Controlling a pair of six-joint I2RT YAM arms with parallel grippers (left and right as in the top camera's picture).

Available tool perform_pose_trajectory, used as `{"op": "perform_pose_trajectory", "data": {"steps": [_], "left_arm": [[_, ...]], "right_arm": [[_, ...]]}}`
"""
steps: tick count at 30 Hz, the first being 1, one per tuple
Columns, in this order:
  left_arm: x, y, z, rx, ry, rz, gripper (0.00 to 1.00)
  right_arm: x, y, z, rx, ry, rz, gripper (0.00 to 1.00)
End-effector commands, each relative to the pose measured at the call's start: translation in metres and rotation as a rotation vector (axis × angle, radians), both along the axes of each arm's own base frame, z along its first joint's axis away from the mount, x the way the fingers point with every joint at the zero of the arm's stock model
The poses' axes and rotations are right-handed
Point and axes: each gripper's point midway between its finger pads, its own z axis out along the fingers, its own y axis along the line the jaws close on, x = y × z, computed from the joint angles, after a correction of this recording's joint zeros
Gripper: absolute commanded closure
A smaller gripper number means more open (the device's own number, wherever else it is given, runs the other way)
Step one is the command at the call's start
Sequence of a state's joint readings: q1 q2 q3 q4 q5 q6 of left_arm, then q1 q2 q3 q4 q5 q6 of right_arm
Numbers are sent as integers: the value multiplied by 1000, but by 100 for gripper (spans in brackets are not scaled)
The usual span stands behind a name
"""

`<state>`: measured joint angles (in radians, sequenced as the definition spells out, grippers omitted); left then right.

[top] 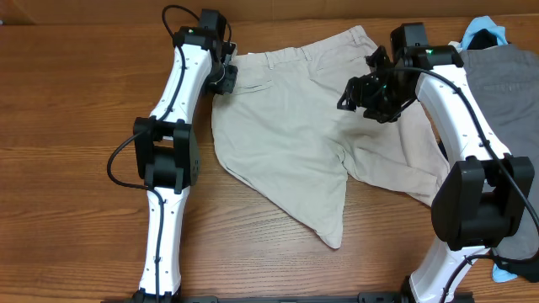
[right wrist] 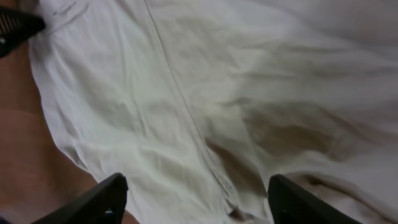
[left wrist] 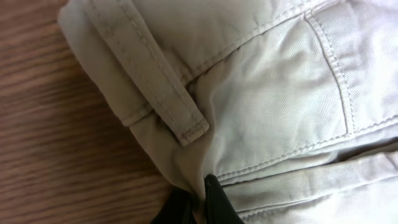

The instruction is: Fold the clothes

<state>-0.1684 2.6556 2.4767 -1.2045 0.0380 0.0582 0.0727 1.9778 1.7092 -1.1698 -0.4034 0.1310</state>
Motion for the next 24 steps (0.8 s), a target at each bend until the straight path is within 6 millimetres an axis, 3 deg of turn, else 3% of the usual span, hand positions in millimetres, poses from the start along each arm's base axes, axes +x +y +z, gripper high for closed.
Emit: {"op": "perform_pose_trajectory", "data": {"steps": [1,7,12,17,24], "left_arm": [[-5,-10,24,-77,1,-3,96],[16,-31,131,-213,-230,17,96],[21,-45,193,-271,-381,-3,96],[18,-55,221,-288,-444,-27,96],[14,-64,245,-317,-489,-52,96]], "right_arm": [[-1,16,20,6,-53,38,25],[-19,68,26,8,-73,171,25],[-37,115,21,-72,-106,273,24],[-51,133,10,-213,-122,277,21],[-87,145,-19,-226,-8,270,21]]}}
